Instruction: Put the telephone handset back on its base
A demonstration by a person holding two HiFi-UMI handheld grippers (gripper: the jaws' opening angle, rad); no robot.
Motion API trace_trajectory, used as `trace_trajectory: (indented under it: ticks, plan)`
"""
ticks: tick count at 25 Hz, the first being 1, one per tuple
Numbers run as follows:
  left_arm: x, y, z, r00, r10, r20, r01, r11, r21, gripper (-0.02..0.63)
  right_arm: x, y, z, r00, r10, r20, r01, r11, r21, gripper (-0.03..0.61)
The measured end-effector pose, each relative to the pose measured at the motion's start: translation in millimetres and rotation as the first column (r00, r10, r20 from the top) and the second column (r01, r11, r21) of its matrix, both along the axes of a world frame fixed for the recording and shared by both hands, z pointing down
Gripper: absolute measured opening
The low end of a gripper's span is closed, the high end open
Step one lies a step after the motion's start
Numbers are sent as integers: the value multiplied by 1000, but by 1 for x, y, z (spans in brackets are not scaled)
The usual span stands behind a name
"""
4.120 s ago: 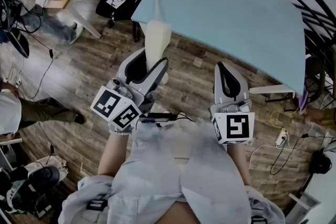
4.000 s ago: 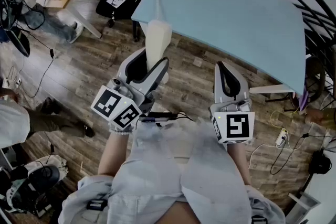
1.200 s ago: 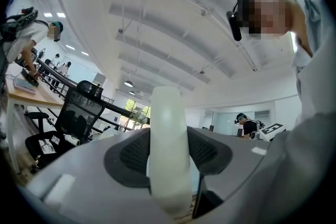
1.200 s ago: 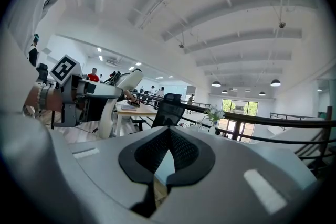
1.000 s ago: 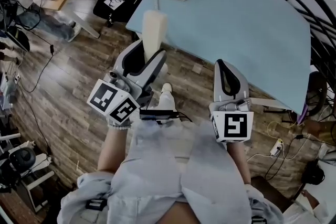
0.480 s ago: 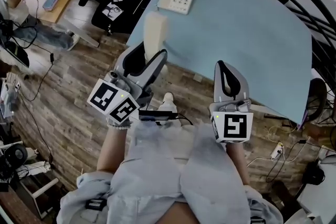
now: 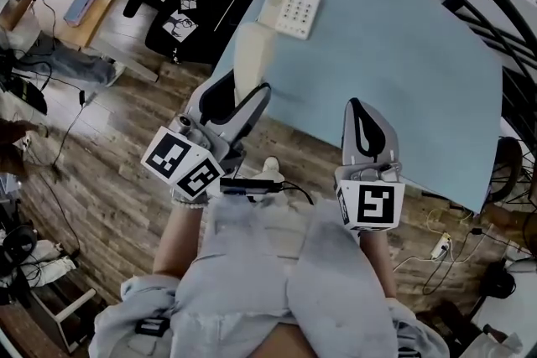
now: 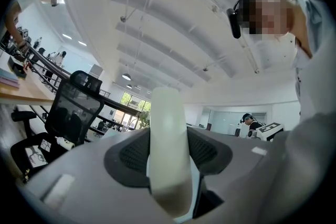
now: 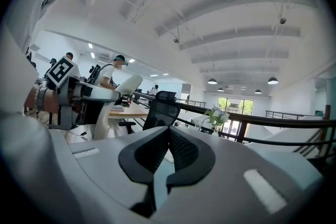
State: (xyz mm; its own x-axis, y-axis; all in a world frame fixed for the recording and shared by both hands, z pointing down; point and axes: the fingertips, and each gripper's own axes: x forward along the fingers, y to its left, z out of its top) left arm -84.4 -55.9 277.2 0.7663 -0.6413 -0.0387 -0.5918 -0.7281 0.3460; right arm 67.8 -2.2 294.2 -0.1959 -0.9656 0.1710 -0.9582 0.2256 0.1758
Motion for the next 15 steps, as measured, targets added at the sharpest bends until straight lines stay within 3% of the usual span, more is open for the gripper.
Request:
trace_trajectory:
  ticks: [15]
  plan:
    - [-9, -33, 5, 1000, 15, -19, -15, 1000, -4, 216, -16, -35, 0, 1000, -1, -20, 1, 1000, -3, 6]
